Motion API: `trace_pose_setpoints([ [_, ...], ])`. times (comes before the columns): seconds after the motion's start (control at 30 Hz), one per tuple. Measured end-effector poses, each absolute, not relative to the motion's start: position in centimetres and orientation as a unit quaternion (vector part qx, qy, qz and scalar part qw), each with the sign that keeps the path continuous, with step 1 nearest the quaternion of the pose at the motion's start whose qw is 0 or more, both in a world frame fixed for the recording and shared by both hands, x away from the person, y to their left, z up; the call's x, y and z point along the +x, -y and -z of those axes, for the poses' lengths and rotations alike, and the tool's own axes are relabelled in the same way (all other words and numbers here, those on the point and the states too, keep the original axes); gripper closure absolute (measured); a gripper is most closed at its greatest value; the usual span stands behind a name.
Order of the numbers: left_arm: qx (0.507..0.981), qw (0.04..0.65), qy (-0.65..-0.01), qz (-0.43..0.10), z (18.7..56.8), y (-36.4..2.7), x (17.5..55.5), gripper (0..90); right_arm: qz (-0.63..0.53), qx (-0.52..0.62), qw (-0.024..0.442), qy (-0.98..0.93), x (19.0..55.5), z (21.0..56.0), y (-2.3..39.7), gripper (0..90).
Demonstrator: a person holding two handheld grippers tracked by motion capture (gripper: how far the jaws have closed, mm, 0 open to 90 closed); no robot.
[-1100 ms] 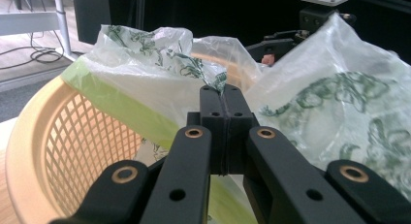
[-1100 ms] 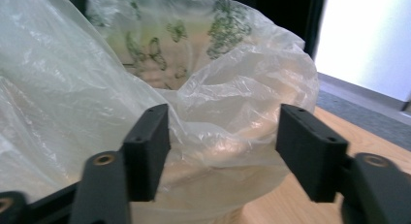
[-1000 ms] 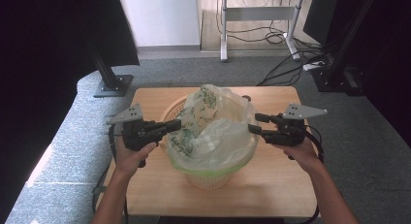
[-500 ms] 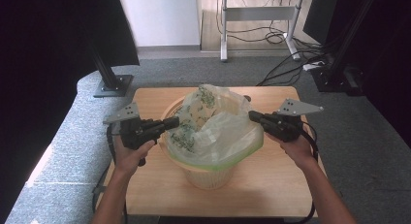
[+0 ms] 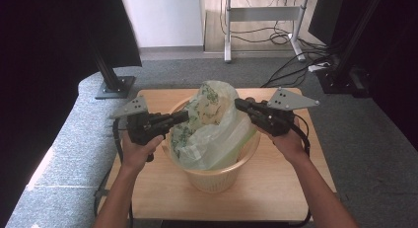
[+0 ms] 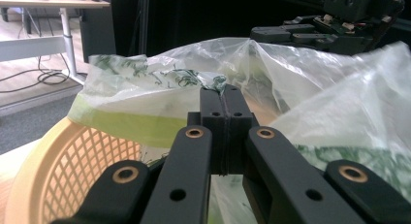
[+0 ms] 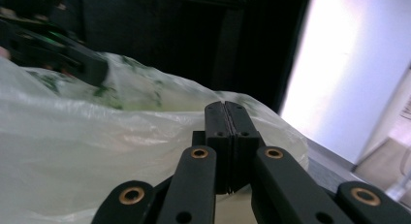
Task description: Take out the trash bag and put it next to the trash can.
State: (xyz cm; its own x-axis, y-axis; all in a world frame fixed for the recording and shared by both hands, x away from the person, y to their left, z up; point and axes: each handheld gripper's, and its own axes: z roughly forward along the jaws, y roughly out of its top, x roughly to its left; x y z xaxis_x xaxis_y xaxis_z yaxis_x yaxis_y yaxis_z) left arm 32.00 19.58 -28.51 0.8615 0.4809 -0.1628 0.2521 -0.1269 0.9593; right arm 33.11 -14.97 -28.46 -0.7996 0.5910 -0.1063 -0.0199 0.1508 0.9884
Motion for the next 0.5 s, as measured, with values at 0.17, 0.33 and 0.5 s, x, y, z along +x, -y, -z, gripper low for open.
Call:
trace_pose_setpoints([
  [0.17,0.748,0.610,-0.246,-0.093,28.6,-19.4,31.9,90.0,-0.622,0.180,0.233,-0.725,32.7,28.6,15.0,85.4],
  [0.33,0.749,0.608,-0.248,-0.088,29.0,-19.6,31.9,90.0,-0.586,0.206,0.218,-0.753,33.0,29.5,16.4,79.8],
  [0.5,0.751,0.606,-0.247,-0.086,29.1,-19.5,31.9,89.9,-0.596,0.223,0.202,-0.744,33.5,29.8,18.8,77.3],
])
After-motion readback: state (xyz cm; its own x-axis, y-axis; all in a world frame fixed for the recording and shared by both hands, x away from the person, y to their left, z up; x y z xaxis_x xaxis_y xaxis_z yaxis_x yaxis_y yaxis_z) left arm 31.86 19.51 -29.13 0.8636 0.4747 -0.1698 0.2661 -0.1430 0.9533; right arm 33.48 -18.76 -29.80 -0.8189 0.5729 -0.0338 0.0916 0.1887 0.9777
